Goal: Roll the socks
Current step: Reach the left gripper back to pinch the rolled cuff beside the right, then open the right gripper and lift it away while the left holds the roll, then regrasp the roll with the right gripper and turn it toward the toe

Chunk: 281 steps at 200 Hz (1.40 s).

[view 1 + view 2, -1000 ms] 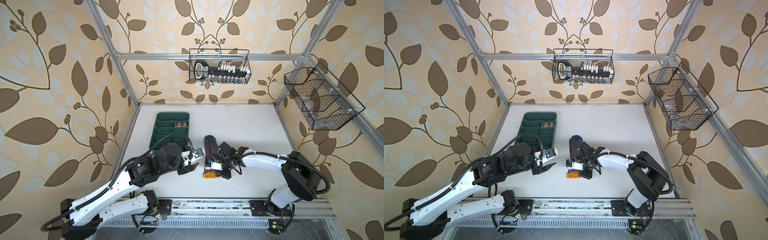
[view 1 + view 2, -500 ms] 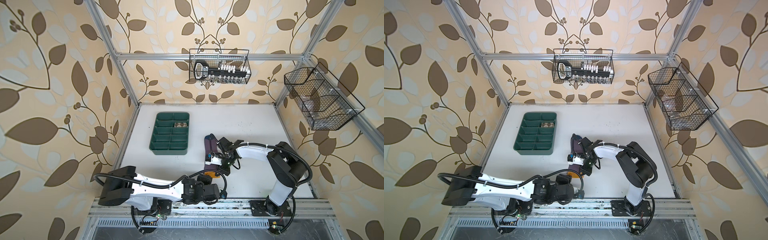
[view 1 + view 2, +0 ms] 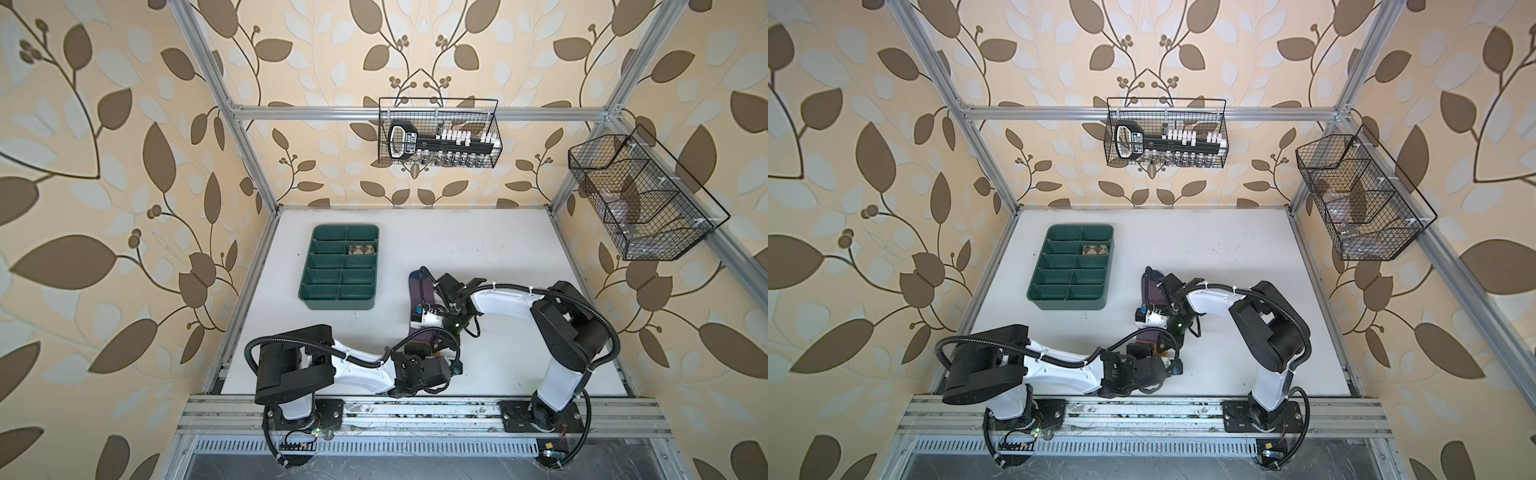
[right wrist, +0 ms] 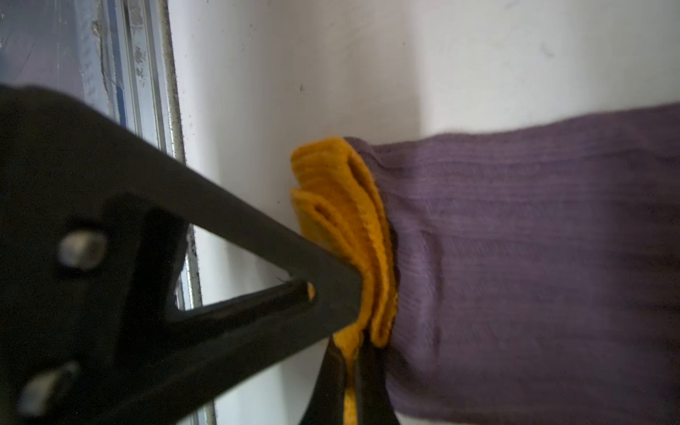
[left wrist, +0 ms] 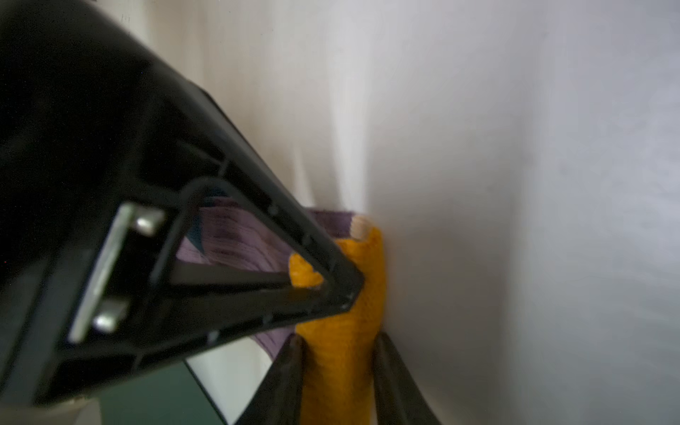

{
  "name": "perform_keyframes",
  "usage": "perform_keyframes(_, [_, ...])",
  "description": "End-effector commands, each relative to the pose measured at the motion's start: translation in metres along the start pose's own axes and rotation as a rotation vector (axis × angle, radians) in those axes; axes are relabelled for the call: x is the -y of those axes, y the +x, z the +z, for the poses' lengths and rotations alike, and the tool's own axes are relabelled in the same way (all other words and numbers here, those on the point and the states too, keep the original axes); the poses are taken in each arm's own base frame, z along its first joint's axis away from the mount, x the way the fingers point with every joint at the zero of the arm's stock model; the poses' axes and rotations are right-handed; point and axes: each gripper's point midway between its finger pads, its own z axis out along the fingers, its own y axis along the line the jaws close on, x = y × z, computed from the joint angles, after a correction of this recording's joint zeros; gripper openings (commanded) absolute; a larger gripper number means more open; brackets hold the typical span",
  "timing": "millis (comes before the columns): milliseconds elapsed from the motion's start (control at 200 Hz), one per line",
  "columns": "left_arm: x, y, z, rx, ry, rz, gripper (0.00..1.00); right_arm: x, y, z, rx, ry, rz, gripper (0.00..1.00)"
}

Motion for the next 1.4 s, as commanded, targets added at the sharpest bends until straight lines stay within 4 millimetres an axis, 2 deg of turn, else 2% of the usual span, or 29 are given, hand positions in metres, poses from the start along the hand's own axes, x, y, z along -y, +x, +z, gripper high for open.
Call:
perform_keyframes(0, [0.011,0.011,0.01,-0.055,0.062,-0.014,0.33,0.008,0.024,0.013,-0.093,0.013,0.03,0.0])
perform_keyframes(185, [0.012,0.015,0.016,-0.101,0.133,-0.028,0.25,0.007,0.019,0.007,-0.063,0.028,0.024,0.0])
perform_keyframes(305, [0.017,0.019,0.018,-0.136,0.205,-0.031,0.15,0.012,0.005,-0.012,0.008,0.114,-0.003,0.0])
perform_keyframes(400, [0.017,0.023,0.018,-0.173,0.299,-0.075,0.1,0.015,-0.009,-0.035,0.102,0.202,-0.025,0.15])
perform_keyframes(450, [0.017,0.023,0.017,-0.18,0.371,-0.106,0.09,0.018,-0.015,-0.049,0.148,0.25,-0.029,0.29])
perform_keyframes(515, [0.014,0.022,0.015,-0.181,0.465,-0.156,0.09,0.021,-0.021,-0.069,0.214,0.328,-0.03,0.4])
perform_keyframes(605, [0.008,0.021,0.012,-0.181,0.591,-0.224,0.08,0.032,-0.027,-0.101,0.322,0.464,-0.001,0.49])
perform_keyframes(690, [0.005,0.018,0.009,-0.175,0.702,-0.274,0.08,0.049,-0.026,-0.143,0.443,0.641,0.075,0.53])
perform_keyframes(815, [0.0,0.018,0.008,-0.181,0.838,-0.338,0.08,0.065,-0.007,-0.212,0.624,0.901,0.214,0.56])
perform_keyframes(900, [-0.008,0.017,0.007,-0.176,0.919,-0.397,0.08,0.055,0.001,-0.249,0.724,1.027,0.214,0.56])
perform_keyframes(990, [-0.018,0.014,0.008,-0.166,0.999,-0.465,0.08,0.031,-0.001,-0.267,0.795,1.071,0.123,0.57])
perform_keyframes(1090, [-0.029,0.011,0.009,-0.145,1.071,-0.531,0.08,0.01,-0.003,-0.269,0.805,1.089,0.019,0.56])
perform_keyframes(1200, [-0.042,0.006,0.007,-0.114,1.19,-0.626,0.09,-0.007,-0.006,-0.251,0.708,1.111,-0.125,0.56])
perform_keyframes(1250, [-0.047,0.004,0.008,-0.112,1.232,-0.658,0.09,-0.016,-0.011,-0.235,0.641,1.11,-0.22,0.56])
perform_keyframes(1400, [-0.051,0.001,0.012,-0.108,1.336,-0.728,0.1,-0.039,-0.022,-0.154,0.37,1.057,-0.573,0.57])
